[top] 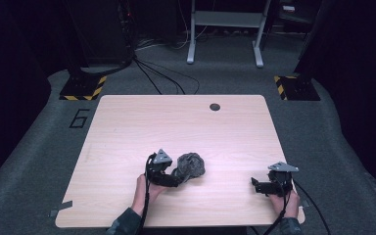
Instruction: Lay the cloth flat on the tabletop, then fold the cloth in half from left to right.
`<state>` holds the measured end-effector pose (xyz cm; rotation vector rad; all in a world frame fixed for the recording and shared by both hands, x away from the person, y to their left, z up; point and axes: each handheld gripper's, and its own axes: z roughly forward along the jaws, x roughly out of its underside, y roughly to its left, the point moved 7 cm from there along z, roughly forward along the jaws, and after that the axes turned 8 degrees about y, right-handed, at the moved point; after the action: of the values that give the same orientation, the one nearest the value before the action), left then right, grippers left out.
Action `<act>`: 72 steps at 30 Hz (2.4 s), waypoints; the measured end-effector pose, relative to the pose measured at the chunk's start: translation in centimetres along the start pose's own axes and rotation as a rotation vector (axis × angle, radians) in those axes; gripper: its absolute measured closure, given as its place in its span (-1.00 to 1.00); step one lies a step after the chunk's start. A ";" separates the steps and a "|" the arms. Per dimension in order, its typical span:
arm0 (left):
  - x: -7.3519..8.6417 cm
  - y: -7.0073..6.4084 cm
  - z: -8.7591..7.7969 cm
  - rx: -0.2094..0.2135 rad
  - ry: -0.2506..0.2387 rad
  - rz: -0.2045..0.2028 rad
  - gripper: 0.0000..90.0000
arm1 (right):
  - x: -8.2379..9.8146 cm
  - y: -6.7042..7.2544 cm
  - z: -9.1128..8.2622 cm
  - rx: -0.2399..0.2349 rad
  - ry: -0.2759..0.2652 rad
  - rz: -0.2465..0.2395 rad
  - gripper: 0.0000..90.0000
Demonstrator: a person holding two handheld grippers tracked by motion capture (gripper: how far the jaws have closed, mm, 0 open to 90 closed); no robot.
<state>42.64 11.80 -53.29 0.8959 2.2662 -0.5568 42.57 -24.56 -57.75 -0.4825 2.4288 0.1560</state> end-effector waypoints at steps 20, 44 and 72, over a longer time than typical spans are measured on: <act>4.2 0.0 -1.9 -0.004 -0.013 -0.042 -0.38 | -3.0 5.5 -1.5 -0.124 -0.087 -0.024 -0.67; 5.8 -0.4 -0.5 0.018 0.036 -0.019 0.74 | -10.7 18.2 1.3 -0.280 -0.041 -0.231 0.45; 6.1 1.3 -2.0 0.057 -0.130 -0.149 0.94 | -10.4 14.1 0.1 -0.151 -0.069 -0.141 0.93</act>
<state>39.27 16.60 -56.27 0.7007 2.2191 -0.7284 44.76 -8.37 -51.52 -0.7020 2.3165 0.2925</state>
